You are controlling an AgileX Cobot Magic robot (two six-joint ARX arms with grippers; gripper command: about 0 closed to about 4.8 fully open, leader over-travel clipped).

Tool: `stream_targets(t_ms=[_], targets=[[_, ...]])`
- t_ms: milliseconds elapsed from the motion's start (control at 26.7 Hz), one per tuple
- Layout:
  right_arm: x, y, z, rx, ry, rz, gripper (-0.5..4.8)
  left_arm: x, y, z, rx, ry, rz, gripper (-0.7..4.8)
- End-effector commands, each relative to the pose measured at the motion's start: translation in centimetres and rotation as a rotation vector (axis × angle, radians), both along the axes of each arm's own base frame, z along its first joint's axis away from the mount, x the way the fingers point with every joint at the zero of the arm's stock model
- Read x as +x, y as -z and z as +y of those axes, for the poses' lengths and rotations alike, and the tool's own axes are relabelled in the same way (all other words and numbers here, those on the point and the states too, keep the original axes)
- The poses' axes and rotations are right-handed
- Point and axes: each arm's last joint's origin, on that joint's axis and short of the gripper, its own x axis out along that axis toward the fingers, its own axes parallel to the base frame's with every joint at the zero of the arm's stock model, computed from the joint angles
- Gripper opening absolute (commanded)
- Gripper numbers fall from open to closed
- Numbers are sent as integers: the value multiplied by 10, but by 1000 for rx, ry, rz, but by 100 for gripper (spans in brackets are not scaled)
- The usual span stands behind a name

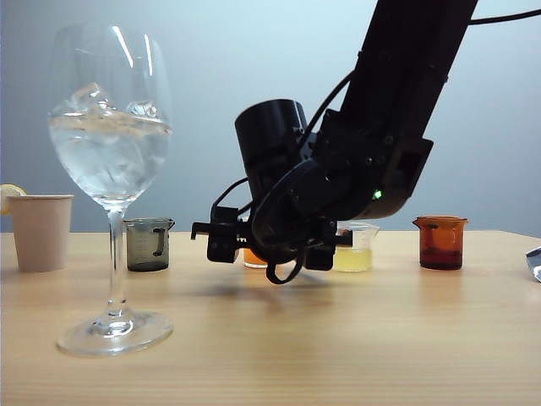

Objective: Pick up the second measuring cup from the left, pour the orange juice inside into the goblet, and finally put the measuring cup back in its original place.

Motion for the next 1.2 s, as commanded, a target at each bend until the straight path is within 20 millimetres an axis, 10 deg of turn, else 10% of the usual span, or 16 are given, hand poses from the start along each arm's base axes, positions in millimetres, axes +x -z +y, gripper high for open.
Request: stream_targets(t_ms=[37,1200], targets=[[4,0,2,20,-26,-1,378,-1,-3,0,-3,5,-15,-5],[21,-2,-2,33,-41,-2,378,-1,-4,0,-5,5,-23,-5]])
